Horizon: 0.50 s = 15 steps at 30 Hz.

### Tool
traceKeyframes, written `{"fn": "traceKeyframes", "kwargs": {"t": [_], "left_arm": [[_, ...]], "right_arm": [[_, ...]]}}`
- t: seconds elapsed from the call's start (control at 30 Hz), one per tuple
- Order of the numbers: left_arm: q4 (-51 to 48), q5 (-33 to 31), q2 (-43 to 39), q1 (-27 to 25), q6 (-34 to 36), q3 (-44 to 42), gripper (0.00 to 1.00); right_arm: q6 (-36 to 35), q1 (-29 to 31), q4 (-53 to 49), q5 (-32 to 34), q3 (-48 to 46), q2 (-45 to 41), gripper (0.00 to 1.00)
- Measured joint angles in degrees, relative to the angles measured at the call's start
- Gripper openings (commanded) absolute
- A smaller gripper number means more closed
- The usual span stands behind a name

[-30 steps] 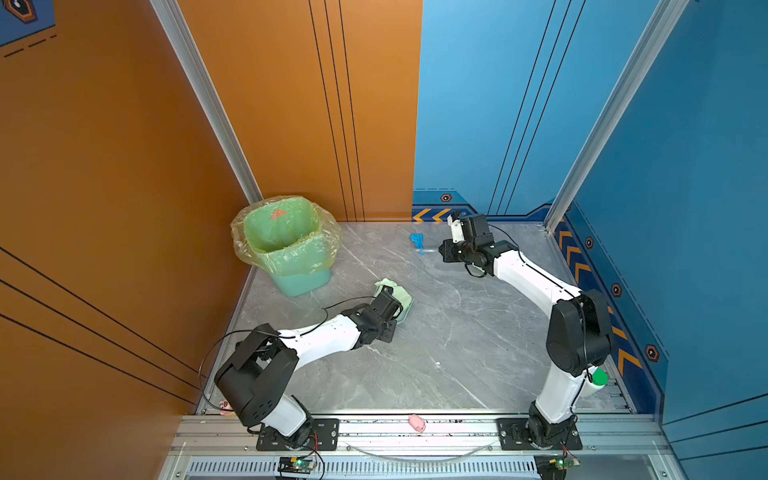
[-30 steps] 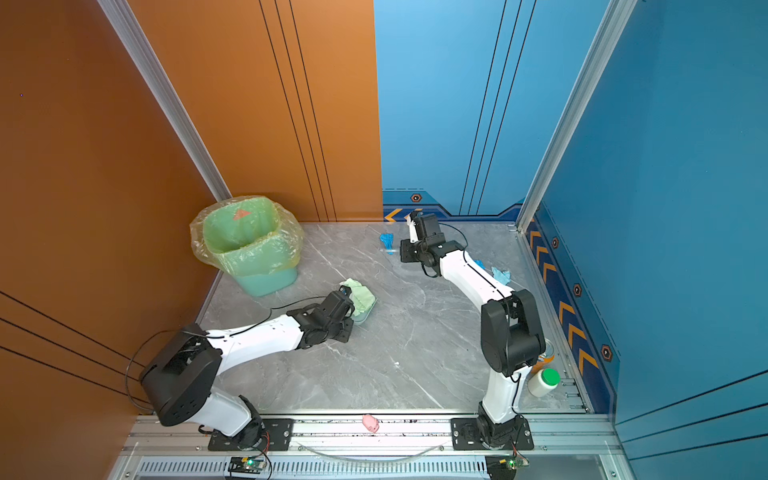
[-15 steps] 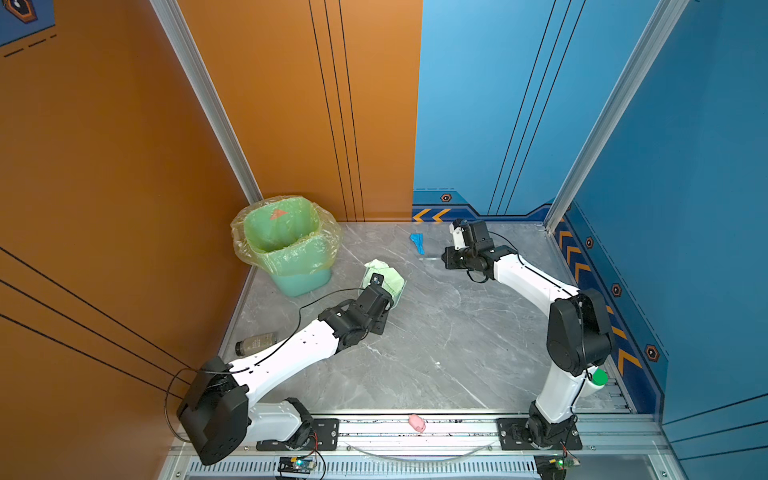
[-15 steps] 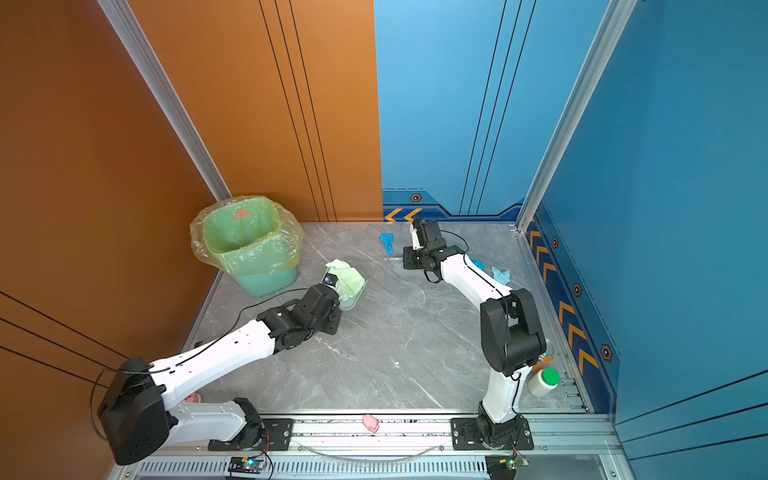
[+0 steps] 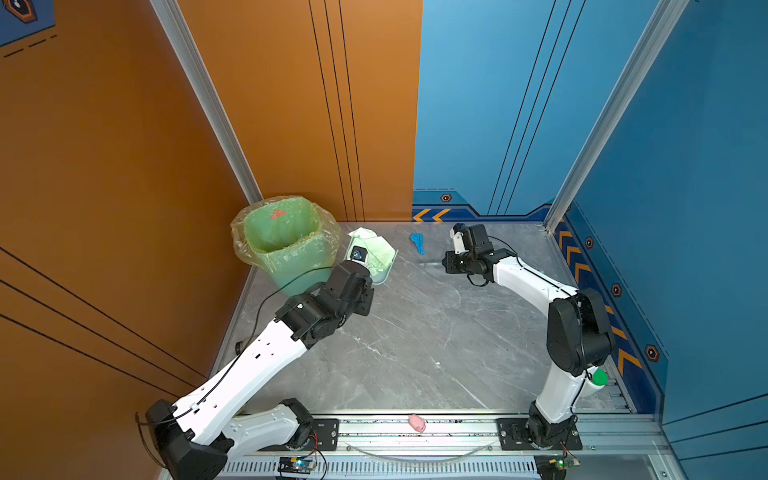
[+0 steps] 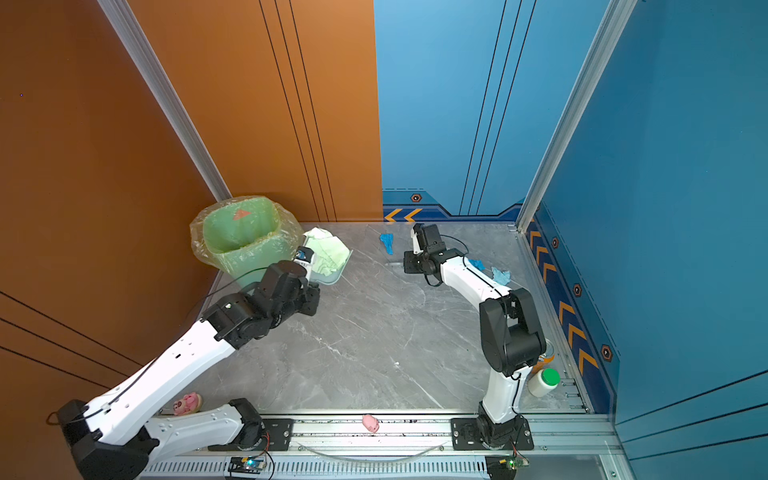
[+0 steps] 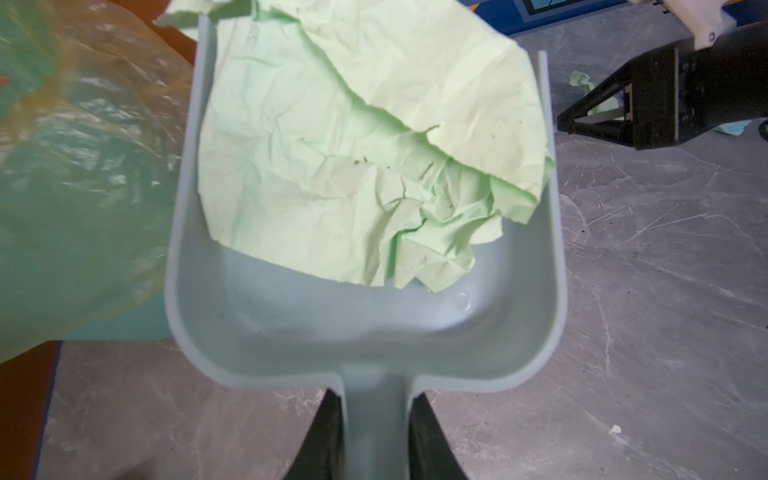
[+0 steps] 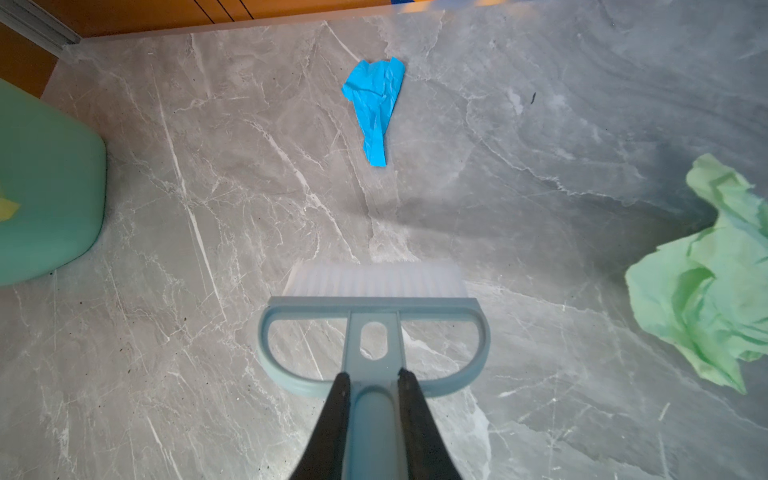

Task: Sweep away the paper scraps from the table
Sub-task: 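Raise the dustpan over the green bin with the left gripper and tip it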

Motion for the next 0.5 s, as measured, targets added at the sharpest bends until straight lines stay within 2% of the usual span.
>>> {"fn": "traceKeyframes", "kwargs": {"t": [0.27, 0.5], "left_arm": [[-4.8, -0.4, -1.4, 7.9, 2.9, 8.0, 0.00], [-6.7, 3.1, -1.1, 19.4, 3.6, 12.0, 0.00]], "right_arm": [[0.3, 0.0, 0.0, 0.0, -0.6, -0.1, 0.00], [0.3, 0.0, 0.0, 0.0, -0.6, -0.1, 0.00]]}}
